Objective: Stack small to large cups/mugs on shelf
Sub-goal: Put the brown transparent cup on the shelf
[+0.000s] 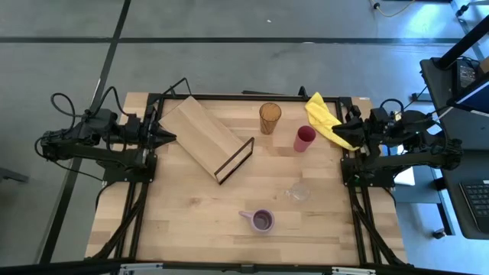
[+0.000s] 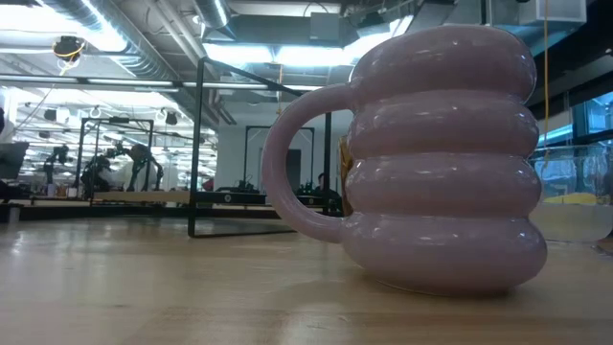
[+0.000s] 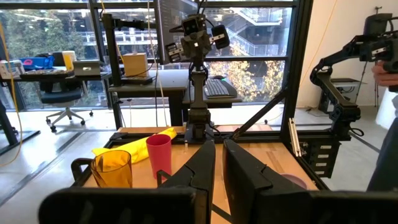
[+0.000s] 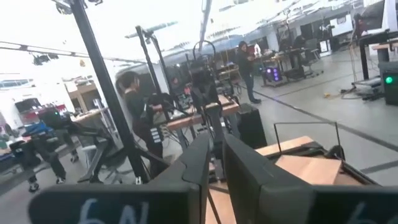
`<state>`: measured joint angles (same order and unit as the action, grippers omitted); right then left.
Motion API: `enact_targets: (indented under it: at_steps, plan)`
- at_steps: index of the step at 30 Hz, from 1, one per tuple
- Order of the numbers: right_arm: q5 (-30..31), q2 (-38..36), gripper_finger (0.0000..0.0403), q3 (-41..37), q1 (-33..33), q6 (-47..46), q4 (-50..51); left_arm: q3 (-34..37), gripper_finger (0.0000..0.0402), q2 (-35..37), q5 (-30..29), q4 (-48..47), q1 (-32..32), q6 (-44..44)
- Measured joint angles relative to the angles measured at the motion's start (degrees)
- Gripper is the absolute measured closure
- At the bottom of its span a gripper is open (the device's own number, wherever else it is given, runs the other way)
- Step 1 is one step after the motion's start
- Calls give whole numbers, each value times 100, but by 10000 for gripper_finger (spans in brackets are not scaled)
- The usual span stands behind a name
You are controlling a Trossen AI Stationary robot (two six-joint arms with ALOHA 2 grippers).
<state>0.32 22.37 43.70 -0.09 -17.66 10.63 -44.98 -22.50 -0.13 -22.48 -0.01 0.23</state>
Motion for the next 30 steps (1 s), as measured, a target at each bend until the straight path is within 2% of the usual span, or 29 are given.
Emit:
enact_targets:
  at_steps: [10, 22, 30]
  plan:
    - [-286, 19, 353, 0, -1, -889, -129, -1, 374, 0, -1, 0, -2, 0]
    - [-302, 50, 353, 0, 2, -760, -109, -1, 374, 0, 0, 1, 0, 1]
    - [-191, 76, 353, 0, -1, -830, -437, -1, 374, 0, 0, 0, 0, 1]
